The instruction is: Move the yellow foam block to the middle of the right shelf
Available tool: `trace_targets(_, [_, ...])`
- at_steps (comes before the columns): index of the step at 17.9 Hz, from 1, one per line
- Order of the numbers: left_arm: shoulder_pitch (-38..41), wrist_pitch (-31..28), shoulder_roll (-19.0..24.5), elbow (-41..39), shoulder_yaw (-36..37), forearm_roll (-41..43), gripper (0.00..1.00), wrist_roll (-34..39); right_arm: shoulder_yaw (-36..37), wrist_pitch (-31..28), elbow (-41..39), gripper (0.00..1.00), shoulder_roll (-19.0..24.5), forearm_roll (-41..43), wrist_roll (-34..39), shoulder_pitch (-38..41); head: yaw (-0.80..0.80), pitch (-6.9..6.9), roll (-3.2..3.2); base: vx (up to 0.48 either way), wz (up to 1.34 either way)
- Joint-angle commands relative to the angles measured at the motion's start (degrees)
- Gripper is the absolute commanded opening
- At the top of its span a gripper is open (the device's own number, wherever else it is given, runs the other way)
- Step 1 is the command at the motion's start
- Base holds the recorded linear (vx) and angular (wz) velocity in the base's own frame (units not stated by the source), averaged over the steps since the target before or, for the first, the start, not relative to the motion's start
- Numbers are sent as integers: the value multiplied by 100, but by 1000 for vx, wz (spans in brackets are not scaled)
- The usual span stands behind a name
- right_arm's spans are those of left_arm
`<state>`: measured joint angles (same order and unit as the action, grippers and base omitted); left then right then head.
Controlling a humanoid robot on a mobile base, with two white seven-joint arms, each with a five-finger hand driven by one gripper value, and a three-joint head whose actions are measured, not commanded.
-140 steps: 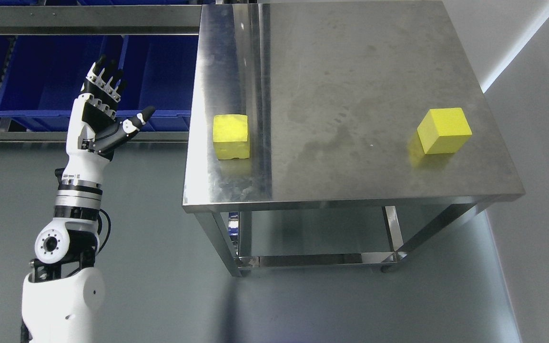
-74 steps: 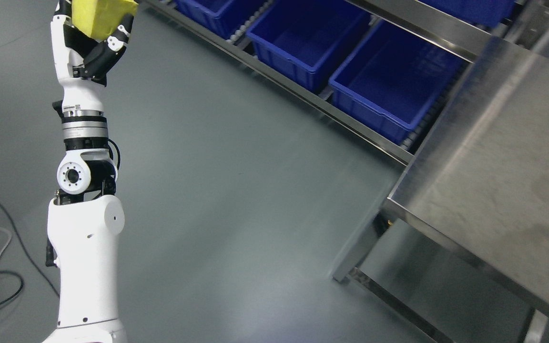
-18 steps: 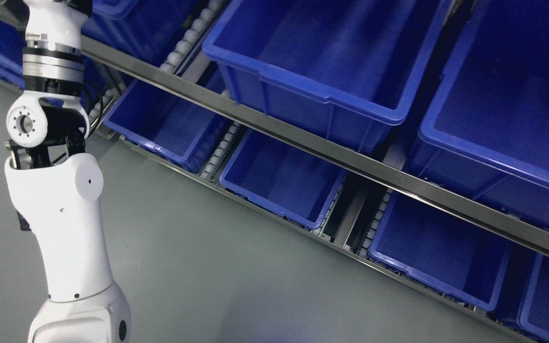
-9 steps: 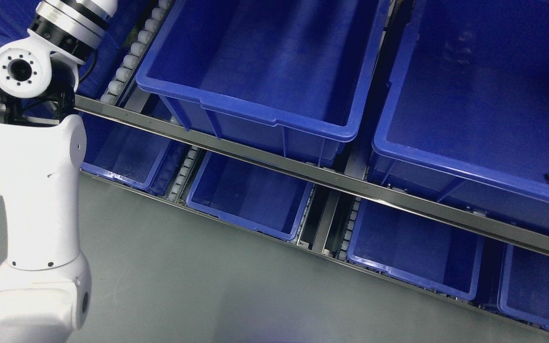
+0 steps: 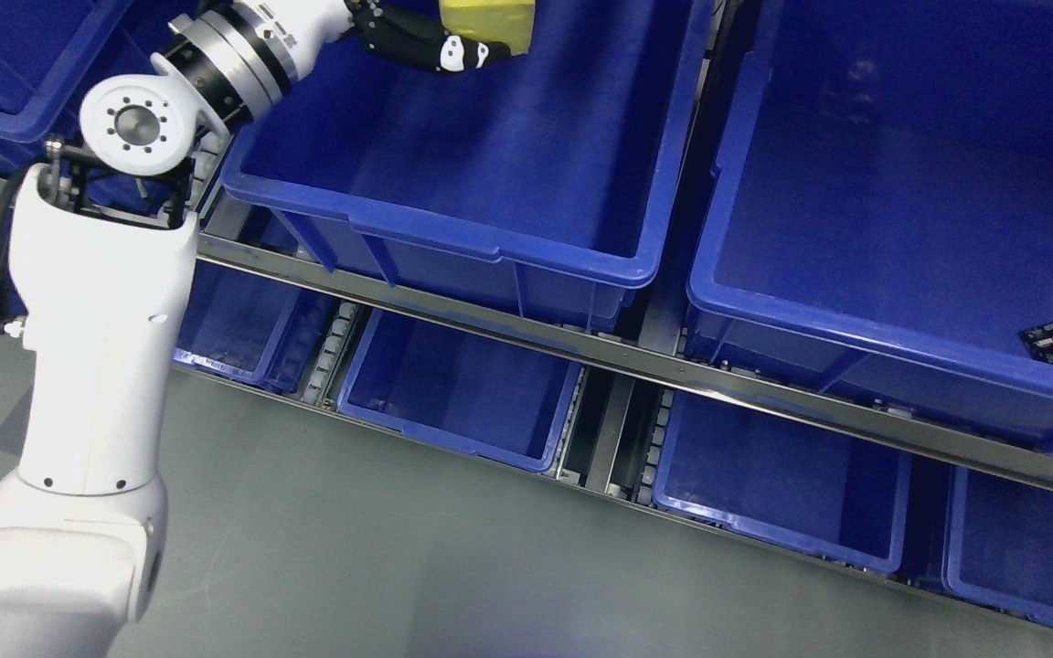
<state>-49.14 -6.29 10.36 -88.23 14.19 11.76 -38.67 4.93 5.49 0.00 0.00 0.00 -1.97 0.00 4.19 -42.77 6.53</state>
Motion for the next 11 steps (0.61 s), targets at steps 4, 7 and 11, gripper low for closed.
trace_targets(4, [1,-12,-936,860,656,714,82,26,0,-4,-100,100,-100,-18,3,8,0,0,0,17,-48])
trace_targets(7, [10,-30,-936,833,341,688,99,44,0,-4,-100,100,-100,-18,3,8,0,0,0,0,0])
trace_targets(11, [10,-39,-936,597,-152,164,100,656,0,-4,-100,100,-100,-18,3,8,0,0,0,0,0])
